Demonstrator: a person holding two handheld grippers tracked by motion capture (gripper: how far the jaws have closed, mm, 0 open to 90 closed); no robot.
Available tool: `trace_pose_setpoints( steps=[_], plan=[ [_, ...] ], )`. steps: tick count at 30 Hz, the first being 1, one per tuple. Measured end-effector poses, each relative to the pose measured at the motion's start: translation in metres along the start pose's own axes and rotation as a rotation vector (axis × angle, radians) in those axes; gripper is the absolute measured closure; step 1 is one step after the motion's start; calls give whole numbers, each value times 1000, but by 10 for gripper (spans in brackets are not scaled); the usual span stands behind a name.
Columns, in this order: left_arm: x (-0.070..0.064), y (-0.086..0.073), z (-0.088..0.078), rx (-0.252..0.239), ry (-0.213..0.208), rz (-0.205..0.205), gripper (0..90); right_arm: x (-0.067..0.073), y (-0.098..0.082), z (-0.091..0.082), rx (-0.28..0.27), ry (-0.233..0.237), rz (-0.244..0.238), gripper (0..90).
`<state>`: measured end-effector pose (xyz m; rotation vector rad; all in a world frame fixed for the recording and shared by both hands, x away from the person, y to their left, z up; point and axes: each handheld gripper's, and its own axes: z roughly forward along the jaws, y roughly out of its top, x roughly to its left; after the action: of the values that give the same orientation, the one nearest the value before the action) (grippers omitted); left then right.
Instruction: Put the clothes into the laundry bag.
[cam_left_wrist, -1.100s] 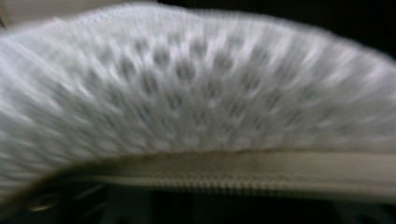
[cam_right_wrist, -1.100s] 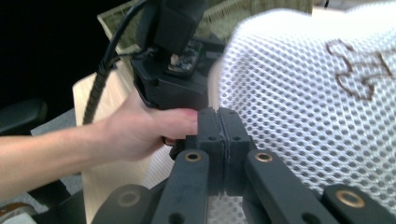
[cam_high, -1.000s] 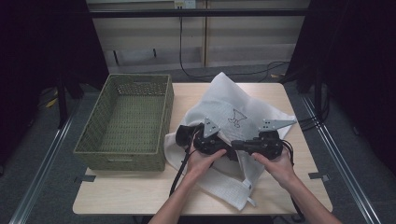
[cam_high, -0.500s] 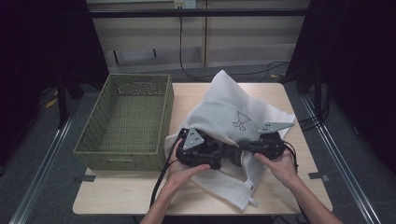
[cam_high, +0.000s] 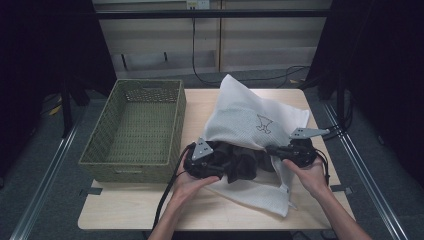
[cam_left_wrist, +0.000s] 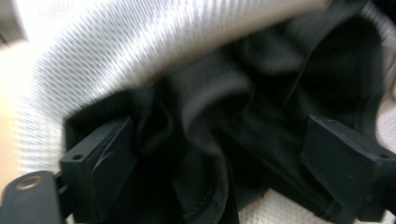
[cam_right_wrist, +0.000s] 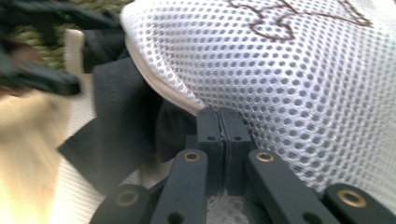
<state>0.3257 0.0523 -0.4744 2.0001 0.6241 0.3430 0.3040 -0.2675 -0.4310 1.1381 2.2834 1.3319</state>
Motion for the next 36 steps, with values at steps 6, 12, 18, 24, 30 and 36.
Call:
trace_pose_setpoints(
  steps=[6, 12, 18, 24, 30, 36],
  plan=[
    [-3, -4, 21, 21, -71, 29, 87, 15, 13, -2, -52, 48, -46, 693],
    [-11, 2, 31, 50, -112, 39, 61, 30, 30, 15, -29, 42, -124, 600],
    [-20, 0, 43, 85, -145, 76, 48, 32, 25, 37, 40, 56, -121, 841],
    [-31, -4, 56, 186, -52, 158, 157, 31, 21, 41, 59, 80, -107, 900],
    [-25, -5, 55, 161, -3, 116, 431, 32, 21, 34, 41, 87, -121, 785],
    [-21, -6, 52, 143, 13, 76, 551, 34, 18, 27, 46, 30, -187, 649]
  ],
)
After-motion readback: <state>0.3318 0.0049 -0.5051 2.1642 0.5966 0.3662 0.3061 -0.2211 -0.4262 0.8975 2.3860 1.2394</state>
